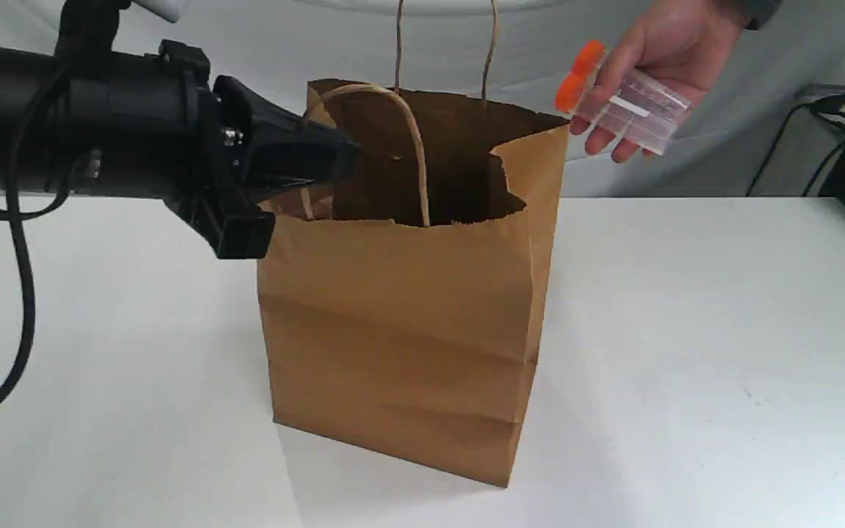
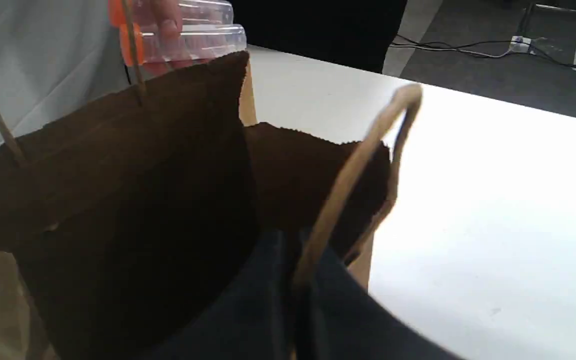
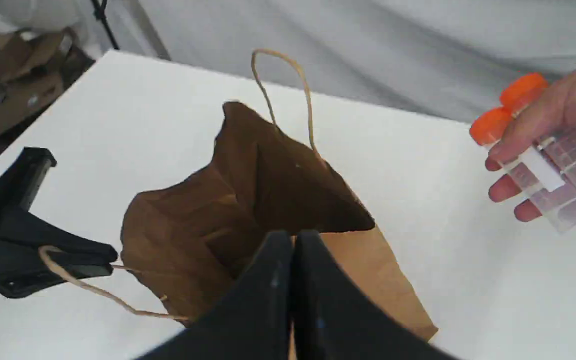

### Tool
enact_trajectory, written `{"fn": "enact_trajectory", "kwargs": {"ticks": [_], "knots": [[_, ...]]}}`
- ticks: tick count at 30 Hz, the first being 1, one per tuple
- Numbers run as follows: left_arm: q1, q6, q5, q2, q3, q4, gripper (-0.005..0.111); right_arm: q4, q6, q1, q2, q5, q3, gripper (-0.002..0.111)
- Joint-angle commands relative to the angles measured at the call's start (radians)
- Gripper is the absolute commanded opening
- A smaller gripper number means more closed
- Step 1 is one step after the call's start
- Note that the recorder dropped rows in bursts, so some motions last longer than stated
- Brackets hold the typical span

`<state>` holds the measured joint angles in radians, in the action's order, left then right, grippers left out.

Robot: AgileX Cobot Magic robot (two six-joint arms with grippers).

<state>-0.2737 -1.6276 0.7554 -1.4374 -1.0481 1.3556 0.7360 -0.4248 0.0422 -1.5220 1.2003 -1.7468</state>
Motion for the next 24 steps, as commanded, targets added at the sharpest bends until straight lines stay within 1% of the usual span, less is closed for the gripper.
{"fn": "enact_trajectory", "kwargs": {"ticks": [1,4,9,11,12,14,17,22,24], "knots": [[-0.005,0.012,0.01,0.004,-0.005,0.016,0.0,0.007,-0.05,-0.011,-0.095,-0.01,-0.019,0.001],[-0.005,0.011,0.01,0.004,-0.005,0.02,0.0,0.014,-0.093,-0.051,-0.167,-0.027,-0.019,0.01],[-0.005,0.026,0.025,0.004,-0.005,0.023,0.0,0.022,-0.131,-0.15,-0.273,-0.091,-0.019,0.045],[-0.005,0.026,0.036,0.004,-0.005,0.023,0.0,0.022,-0.134,-0.179,-0.297,-0.141,-0.019,0.054],[-0.005,0.026,0.041,0.004,-0.005,0.023,0.0,0.022,-0.136,-0.193,-0.305,-0.163,-0.024,0.055],[-0.005,0.026,0.056,0.004,-0.005,0.023,0.0,0.018,-0.139,-0.207,-0.322,-0.174,-0.044,0.055],[-0.005,0.026,0.06,0.004,-0.005,0.023,0.0,0.0,-0.139,-0.227,-0.352,-0.145,-0.104,0.054],[-0.005,0.026,0.06,0.004,-0.005,0.023,0.0,-0.219,-0.103,-0.272,-0.382,-0.106,-0.197,0.054],[-0.005,0.026,0.06,0.004,-0.005,0.023,0.0,-0.27,-0.092,-0.285,-0.388,-0.093,-0.21,0.054]]}}
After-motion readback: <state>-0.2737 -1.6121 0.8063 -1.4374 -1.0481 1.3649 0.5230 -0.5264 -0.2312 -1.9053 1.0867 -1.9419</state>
